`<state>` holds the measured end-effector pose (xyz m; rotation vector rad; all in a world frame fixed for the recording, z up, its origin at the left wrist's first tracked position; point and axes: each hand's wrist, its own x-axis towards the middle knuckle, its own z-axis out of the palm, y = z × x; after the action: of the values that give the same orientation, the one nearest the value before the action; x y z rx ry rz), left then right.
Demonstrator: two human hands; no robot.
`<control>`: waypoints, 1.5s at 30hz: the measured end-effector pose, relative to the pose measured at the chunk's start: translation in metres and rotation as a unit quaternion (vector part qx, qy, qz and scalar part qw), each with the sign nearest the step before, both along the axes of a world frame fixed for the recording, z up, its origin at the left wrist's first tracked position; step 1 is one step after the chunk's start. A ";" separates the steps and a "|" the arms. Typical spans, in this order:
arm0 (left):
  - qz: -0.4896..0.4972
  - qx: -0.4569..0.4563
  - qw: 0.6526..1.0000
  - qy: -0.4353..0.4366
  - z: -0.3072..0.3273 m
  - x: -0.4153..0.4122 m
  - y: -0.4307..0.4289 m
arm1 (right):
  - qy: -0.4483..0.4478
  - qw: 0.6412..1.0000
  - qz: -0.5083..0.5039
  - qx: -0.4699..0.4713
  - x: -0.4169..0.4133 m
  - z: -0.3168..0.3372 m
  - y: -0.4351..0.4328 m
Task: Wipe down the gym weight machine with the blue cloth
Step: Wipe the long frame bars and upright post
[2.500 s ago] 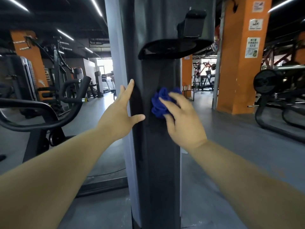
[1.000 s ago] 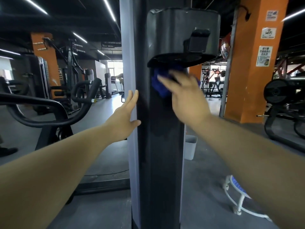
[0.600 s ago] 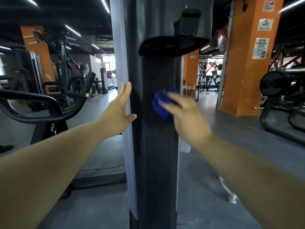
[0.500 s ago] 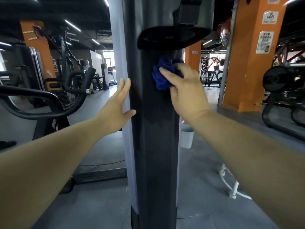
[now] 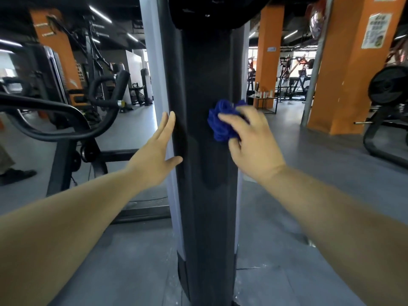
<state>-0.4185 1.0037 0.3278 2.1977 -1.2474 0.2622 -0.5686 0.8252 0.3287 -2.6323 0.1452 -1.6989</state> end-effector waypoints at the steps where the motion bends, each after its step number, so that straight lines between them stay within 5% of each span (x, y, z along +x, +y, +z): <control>1: 0.004 -0.002 1.000 -0.005 0.000 -0.001 0.000 | 0.008 1.000 0.001 0.002 0.001 0.005 -0.002; 8: 0.023 0.008 0.999 -0.037 -0.004 -0.001 -0.002 | 0.175 0.981 0.040 -0.077 -0.019 -0.115 -0.003; 15: 0.030 0.042 0.997 -0.056 0.010 0.006 0.011 | 0.031 0.999 0.031 -0.029 0.008 0.027 0.020; 23: 0.016 0.046 0.998 -0.049 0.000 0.005 0.015 | 0.234 0.957 0.039 -0.166 0.007 -0.062 0.024; 29: -0.002 0.023 0.998 -0.051 -0.004 0.013 0.018 | 0.032 0.997 -0.015 -0.066 0.024 0.055 0.034; 38: -0.021 0.028 0.999 0.011 -0.056 0.016 0.032 | 0.348 0.927 -0.013 -0.141 0.008 -0.090 0.043; 42: -0.008 0.022 0.999 0.037 -0.060 0.009 0.032 | 0.070 0.996 -0.030 -0.035 0.024 -0.012 0.053; 45: -0.018 -0.013 0.997 0.074 -0.062 0.003 0.028 | 0.065 0.996 -0.055 -0.022 0.030 0.007 0.059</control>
<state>-0.4152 1.0316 0.2657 2.1282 -1.1933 0.0981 -0.5383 0.8838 0.3356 -2.8182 0.2618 -1.5760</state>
